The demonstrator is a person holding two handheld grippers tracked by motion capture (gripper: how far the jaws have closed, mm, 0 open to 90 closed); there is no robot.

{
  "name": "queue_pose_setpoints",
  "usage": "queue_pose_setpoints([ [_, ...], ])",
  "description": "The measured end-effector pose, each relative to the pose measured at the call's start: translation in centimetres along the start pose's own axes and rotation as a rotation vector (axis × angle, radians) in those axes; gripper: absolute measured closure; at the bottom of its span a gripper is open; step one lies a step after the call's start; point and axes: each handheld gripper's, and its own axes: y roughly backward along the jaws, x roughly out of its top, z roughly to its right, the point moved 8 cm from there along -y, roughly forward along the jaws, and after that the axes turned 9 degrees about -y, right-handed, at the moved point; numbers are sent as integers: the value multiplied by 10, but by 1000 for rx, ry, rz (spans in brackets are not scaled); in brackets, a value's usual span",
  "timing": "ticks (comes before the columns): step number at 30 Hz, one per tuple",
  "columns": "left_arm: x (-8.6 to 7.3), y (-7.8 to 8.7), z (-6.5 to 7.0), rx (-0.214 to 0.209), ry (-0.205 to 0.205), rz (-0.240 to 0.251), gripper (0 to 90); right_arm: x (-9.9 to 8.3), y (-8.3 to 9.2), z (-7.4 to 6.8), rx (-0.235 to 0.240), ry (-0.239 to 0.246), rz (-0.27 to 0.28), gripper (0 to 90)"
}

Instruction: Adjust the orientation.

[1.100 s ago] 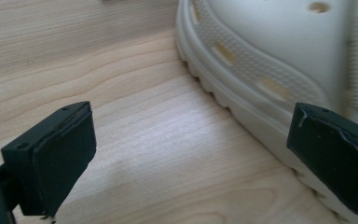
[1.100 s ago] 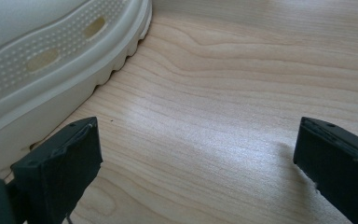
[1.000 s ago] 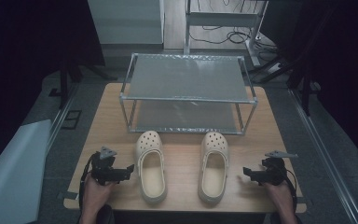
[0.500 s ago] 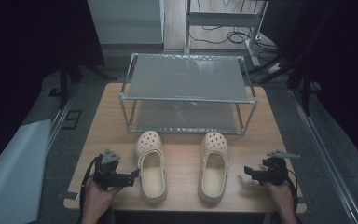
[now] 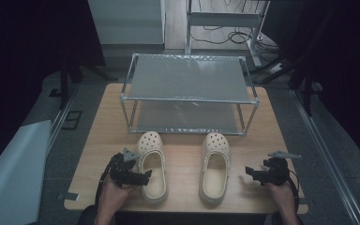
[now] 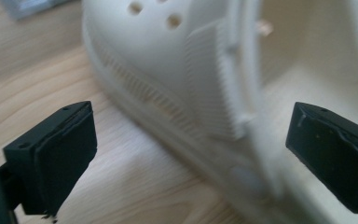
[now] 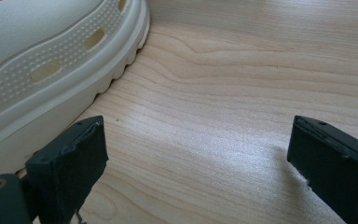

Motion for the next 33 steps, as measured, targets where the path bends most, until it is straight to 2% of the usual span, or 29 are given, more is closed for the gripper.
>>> queue_pose_setpoints([
  [3,-2,1,-4,0,13,-4,30,0,0,0,1,7,2,48],
  [4,-3,2,-5,8,14,-7,31,0,0,-1,1,7,2,48],
  [5,-5,5,-10,37,4,-23,29,0,0,-1,1,8,2,48],
  [8,-7,7,-15,53,12,-27,31,0,0,-1,1,8,0,48],
  [10,-12,11,-26,77,27,-38,31,0,0,-1,2,6,-2,48],
  [11,-12,11,-26,77,27,-38,36,0,0,-1,2,6,-2,48],
  [13,-17,14,-38,94,50,-42,38,0,0,-1,2,4,-3,49],
  [14,-17,14,-38,94,50,-42,40,0,0,-1,2,4,-3,49],
  [17,-22,16,-50,111,71,-46,35,-1,-1,-2,6,5,-4,51],
  [19,-25,19,-59,135,74,-47,48,-1,-1,-3,10,11,-12,51],
  [23,-26,21,-66,152,74,-50,65,-1,-2,-2,9,10,-14,55],
  [26,-25,21,-62,124,65,-44,103,-1,-2,-2,10,9,-12,60],
  [28,-19,21,-54,83,51,-26,144,-1,-2,-3,9,6,-7,61],
  [31,-15,21,-52,65,37,-28,152,0,-1,-2,11,7,-8,63],
  [33,-12,19,-50,39,30,-20,198,0,0,-3,14,5,-5,63],
])
